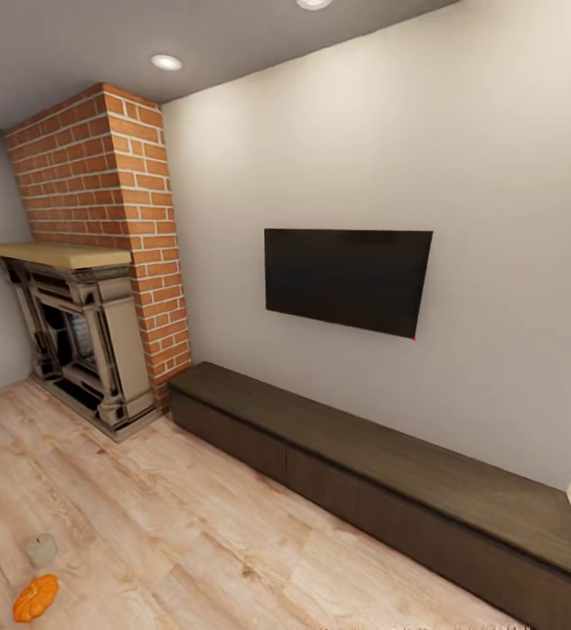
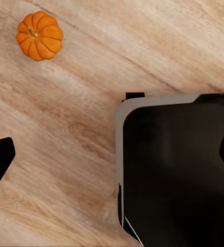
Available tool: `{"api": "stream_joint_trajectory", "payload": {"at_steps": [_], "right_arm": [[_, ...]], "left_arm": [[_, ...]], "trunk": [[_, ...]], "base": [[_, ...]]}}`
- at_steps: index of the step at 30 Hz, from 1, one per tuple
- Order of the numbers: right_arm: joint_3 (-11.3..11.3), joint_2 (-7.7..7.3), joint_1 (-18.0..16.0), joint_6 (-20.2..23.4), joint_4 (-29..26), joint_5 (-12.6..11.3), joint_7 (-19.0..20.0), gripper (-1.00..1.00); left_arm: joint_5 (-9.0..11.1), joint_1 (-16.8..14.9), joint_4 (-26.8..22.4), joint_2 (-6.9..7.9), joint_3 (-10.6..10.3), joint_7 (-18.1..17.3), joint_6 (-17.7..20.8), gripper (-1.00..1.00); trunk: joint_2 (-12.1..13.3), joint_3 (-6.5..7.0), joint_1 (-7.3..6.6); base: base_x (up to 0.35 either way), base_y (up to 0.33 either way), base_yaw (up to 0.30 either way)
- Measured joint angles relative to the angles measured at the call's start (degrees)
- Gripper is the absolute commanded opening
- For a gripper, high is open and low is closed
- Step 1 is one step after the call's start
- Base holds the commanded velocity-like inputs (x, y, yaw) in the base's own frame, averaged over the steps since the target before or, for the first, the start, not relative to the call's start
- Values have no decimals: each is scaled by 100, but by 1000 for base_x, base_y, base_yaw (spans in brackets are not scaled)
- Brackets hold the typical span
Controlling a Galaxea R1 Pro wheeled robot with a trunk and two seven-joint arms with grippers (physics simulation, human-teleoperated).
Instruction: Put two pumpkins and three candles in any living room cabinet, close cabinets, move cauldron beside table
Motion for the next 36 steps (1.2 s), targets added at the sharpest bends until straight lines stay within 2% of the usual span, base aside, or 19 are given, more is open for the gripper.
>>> {"api": "stream_joint_trajectory", "payload": {"at_steps": [6,12,25,36], "right_arm": [[0,0,1,-24,-5,0,2,100],[0,0,1,-325,0,-7,-5,100],[7,0,1,-364,-8,-1,-5,100],[8,0,1,-339,-8,7,-3,100]], "left_arm": [[-3,0,0,-11,-3,6,4,100],[-8,0,0,-41,-1,14,8,100],[-8,0,0,-51,-3,30,8,100],[-9,0,0,-55,-4,33,8,100]], "trunk": [[0,-2,0],[0,-2,0],[-1,33,-1],[-2,92,-3]], "base": [[0,0,-277],[0,0,-268],[13,0,-245],[223,0,-215]]}}
